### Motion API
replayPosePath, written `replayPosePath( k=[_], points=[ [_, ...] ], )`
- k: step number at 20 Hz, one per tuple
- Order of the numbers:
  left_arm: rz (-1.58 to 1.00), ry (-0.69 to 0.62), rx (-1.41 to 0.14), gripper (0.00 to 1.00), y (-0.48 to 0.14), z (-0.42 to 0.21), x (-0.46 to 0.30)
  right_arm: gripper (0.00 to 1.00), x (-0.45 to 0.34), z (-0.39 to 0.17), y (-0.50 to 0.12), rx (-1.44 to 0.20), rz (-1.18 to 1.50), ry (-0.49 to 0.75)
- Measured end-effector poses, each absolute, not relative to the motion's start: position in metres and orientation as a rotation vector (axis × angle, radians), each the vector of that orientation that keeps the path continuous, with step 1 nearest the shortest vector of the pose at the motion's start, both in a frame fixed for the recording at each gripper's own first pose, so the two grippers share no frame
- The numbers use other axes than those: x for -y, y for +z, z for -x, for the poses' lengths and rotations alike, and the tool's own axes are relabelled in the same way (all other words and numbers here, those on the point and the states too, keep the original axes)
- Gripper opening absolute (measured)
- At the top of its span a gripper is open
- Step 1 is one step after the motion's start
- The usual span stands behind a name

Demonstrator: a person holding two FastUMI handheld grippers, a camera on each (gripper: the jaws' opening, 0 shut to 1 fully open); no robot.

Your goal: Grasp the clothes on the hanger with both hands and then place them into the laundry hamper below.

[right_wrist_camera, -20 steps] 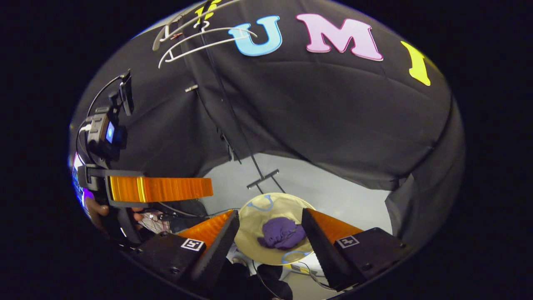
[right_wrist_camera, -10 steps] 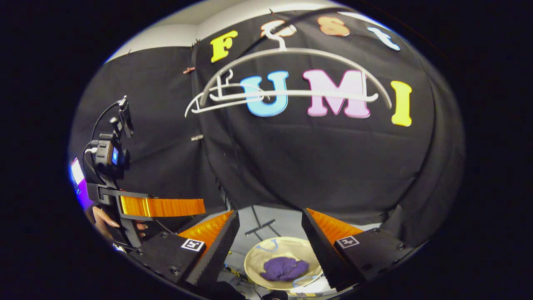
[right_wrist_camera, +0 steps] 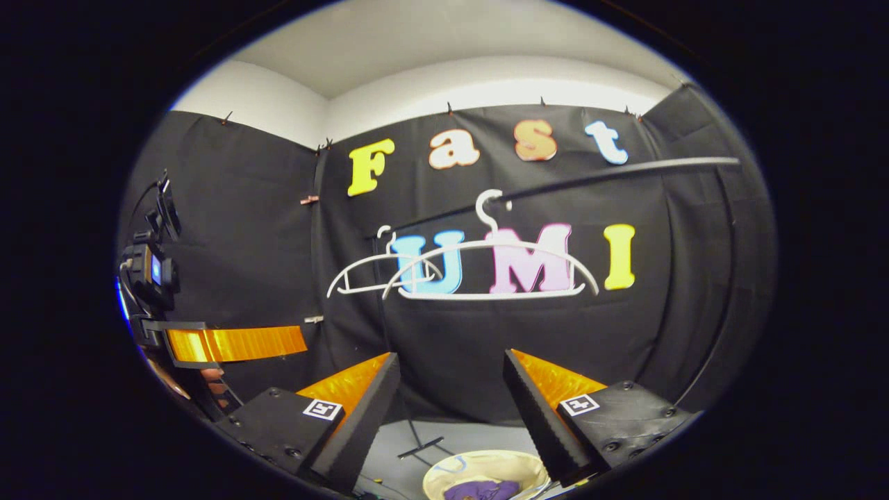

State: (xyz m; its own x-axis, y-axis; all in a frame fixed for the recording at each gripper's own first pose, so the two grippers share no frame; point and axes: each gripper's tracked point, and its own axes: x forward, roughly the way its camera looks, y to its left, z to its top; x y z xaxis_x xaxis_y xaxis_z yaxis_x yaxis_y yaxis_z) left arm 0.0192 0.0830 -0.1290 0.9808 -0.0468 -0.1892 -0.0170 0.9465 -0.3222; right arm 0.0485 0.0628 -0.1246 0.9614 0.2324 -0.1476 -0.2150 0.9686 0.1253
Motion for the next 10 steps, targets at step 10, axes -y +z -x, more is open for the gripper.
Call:
replayPosePath(
  k=[10],
  points=[
    [0.033, 0.062, 0.091, 0.95, -0.015, 0.026, -0.08, 0.98, -0.063, -0.004, -0.041, 0.07, -0.047, 0.128]
  ],
)
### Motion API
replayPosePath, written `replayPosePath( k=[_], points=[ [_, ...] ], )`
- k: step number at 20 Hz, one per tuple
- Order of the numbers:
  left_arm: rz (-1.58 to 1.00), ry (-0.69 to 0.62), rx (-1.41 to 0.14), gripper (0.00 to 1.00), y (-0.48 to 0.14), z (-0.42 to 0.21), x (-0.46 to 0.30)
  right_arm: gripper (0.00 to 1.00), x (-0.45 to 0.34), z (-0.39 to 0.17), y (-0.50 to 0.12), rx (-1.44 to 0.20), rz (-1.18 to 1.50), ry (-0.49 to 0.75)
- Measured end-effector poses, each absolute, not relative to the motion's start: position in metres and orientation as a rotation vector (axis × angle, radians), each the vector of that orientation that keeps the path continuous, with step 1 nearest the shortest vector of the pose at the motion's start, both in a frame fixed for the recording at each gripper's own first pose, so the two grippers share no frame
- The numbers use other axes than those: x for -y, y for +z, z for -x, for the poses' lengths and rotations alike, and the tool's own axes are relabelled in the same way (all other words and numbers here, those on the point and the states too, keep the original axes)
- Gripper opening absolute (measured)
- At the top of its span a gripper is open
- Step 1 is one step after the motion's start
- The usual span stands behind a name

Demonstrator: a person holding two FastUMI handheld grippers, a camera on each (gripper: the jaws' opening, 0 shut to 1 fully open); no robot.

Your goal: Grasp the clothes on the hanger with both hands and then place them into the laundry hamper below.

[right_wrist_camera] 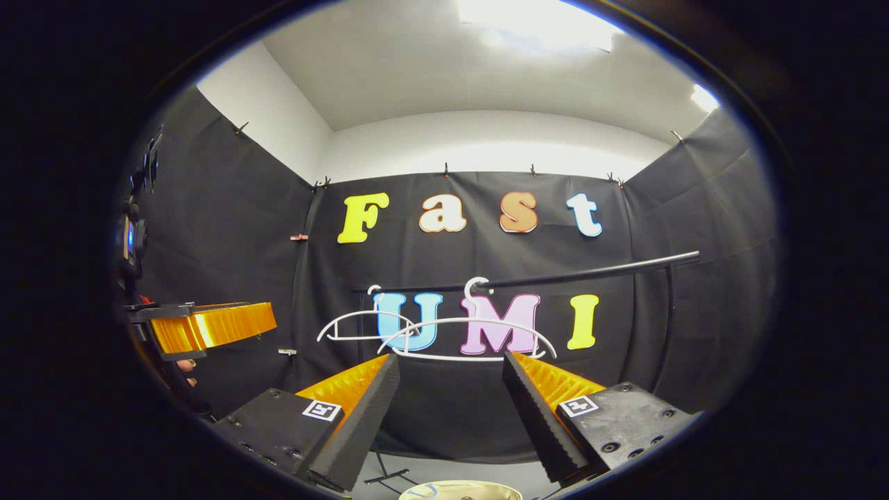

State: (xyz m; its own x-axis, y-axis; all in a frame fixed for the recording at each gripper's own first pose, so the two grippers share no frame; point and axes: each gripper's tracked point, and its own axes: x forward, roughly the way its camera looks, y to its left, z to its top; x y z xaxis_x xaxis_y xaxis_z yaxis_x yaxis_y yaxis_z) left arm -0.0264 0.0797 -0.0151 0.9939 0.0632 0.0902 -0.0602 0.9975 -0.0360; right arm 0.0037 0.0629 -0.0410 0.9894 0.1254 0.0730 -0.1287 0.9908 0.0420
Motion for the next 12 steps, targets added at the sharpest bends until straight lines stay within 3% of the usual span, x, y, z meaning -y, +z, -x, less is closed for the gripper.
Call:
replayPosePath(
  k=[12],
  points=[
    [0.021, 0.073, 0.111, 0.98, 0.004, 0.032, -0.06, 0.97, -0.042, 0.011, -0.013, 0.125, -0.065, 0.089]
  ],
)
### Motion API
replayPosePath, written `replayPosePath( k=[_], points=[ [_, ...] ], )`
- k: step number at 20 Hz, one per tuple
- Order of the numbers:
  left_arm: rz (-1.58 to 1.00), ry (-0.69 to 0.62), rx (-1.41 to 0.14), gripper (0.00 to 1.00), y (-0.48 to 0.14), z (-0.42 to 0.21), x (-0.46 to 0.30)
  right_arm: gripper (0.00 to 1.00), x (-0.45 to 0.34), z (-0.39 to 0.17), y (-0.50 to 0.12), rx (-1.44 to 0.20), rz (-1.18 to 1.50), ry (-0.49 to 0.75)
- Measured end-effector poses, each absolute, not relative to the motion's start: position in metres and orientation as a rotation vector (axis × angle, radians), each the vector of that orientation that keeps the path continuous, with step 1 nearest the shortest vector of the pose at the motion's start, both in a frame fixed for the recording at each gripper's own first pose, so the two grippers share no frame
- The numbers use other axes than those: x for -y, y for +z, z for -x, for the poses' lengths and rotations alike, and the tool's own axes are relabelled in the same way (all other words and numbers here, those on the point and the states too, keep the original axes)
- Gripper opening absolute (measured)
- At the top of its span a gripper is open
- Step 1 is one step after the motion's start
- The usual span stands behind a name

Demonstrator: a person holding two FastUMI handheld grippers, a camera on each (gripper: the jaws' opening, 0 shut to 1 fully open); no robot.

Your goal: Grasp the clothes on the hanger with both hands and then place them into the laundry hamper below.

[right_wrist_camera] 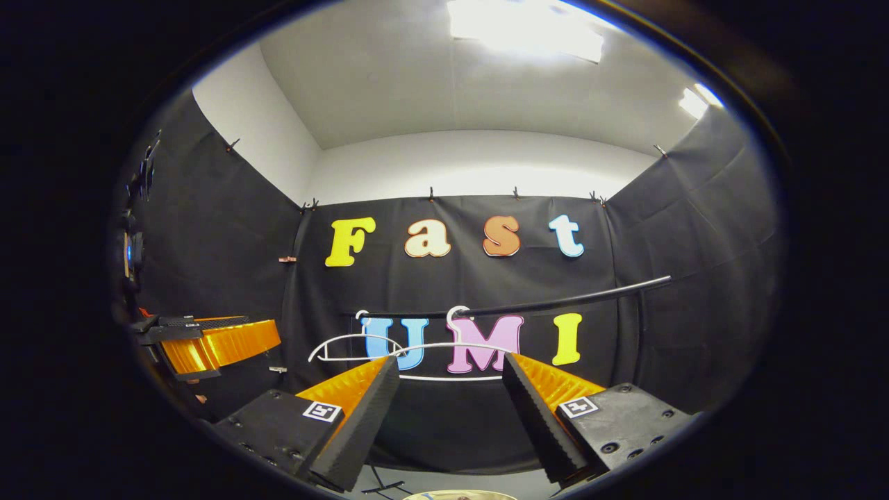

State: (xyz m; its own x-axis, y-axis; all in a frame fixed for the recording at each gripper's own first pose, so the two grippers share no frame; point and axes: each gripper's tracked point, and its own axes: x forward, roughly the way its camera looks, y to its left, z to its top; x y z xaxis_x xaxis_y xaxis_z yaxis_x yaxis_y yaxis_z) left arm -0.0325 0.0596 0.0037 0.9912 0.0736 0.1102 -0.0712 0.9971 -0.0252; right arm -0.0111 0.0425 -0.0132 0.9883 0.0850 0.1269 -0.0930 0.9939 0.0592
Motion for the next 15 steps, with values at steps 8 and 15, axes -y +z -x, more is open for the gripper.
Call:
replayPosePath(
  k=[8, 15],
  points=[
    [0.029, 0.057, 0.089, 0.95, 0.0, 0.025, -0.045, 0.97, -0.029, 0.015, -0.004, 0.142, -0.064, 0.086],
    [0.029, 0.037, 0.059, 0.95, -0.003, 0.024, -0.028, 0.98, -0.016, 0.022, -0.003, 0.129, -0.071, 0.085]
  ],
)
